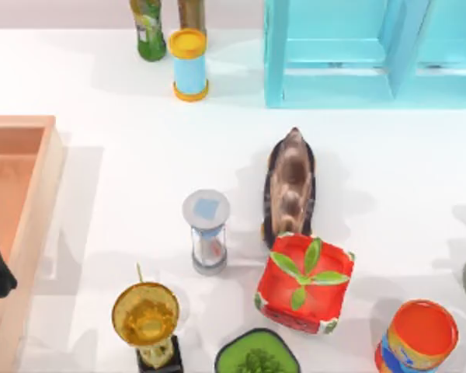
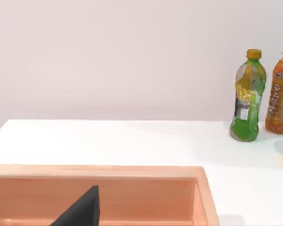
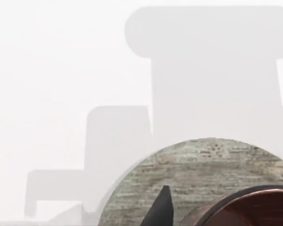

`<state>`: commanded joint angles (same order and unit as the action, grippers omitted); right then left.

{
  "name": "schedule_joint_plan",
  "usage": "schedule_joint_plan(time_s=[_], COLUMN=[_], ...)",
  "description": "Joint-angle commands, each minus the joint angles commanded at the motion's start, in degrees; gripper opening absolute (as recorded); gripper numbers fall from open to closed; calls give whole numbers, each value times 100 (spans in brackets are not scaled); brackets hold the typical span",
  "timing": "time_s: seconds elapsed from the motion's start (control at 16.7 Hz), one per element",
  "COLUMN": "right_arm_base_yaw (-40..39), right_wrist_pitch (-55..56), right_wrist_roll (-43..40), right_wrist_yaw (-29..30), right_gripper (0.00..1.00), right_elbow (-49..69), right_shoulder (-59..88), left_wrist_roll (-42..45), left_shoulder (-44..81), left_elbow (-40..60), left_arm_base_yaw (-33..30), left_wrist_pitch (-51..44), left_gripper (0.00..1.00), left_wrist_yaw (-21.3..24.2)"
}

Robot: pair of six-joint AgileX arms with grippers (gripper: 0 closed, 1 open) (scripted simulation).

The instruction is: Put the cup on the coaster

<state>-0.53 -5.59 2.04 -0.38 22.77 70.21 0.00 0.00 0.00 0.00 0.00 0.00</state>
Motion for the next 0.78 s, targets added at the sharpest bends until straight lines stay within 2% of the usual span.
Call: schedule_joint_plan(time_s=[0.06, 0.78], right_arm_base_yaw=[0, 0], right_wrist_pitch=[0, 0], right_wrist_roll=[0, 0], right_wrist_yaw=[0, 0], right_gripper=[0, 90], right_elbow=[0, 0], right_shoulder=[0, 0], left_wrist_roll=[0, 0], left_shoulder=[0, 0], left_elbow=[0, 0], left_arm_base_yaw=[0, 0], left_wrist_pitch=[0, 0], left_gripper=[100, 100], left_wrist_yaw=[0, 0])
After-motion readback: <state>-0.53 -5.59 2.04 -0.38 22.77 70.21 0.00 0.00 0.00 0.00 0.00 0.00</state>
